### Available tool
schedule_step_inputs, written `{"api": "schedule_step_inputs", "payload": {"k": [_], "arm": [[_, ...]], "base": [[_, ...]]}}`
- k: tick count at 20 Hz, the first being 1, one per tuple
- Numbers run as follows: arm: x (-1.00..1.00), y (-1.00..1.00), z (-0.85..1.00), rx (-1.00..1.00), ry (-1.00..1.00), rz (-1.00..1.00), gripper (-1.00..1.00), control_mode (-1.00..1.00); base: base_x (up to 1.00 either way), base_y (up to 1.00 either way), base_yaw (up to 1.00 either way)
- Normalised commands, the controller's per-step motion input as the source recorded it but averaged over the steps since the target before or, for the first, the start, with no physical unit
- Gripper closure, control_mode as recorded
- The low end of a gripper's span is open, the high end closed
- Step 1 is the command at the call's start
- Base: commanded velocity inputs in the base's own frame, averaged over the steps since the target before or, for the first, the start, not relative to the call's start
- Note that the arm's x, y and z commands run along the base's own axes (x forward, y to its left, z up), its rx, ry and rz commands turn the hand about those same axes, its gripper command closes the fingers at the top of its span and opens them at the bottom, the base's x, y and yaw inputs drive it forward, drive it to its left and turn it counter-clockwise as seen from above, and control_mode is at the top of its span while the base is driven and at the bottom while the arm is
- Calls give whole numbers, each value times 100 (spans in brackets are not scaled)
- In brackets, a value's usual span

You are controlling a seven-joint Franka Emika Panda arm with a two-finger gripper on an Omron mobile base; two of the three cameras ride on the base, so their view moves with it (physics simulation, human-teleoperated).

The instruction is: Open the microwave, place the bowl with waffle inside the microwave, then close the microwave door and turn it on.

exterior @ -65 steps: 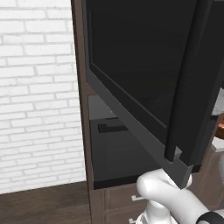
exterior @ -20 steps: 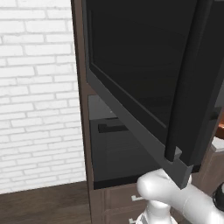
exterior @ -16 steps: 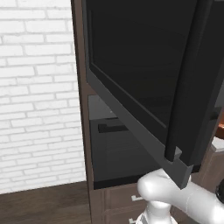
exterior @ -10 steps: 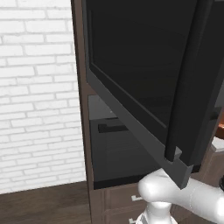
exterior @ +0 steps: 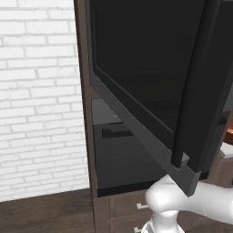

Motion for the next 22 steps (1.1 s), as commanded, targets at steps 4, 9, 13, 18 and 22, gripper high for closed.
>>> {"api": "schedule_step_inputs", "payload": {"k": [4,9,13,18,22], "arm": [[44,-37,-23,26,6,-9,-100,-100],[41,-26,-14,17,7,-10,-100,-100],[38,-23,-29,10,5,-9,-100,-100],[35,-14,-41,6,2,-8,-100,-100],[34,-5,-22,10,3,-6,-100,-100]], "base": [[0,0,0],[0,0,0],[0,0,0],[0,0,0],[0,0,0]]}}
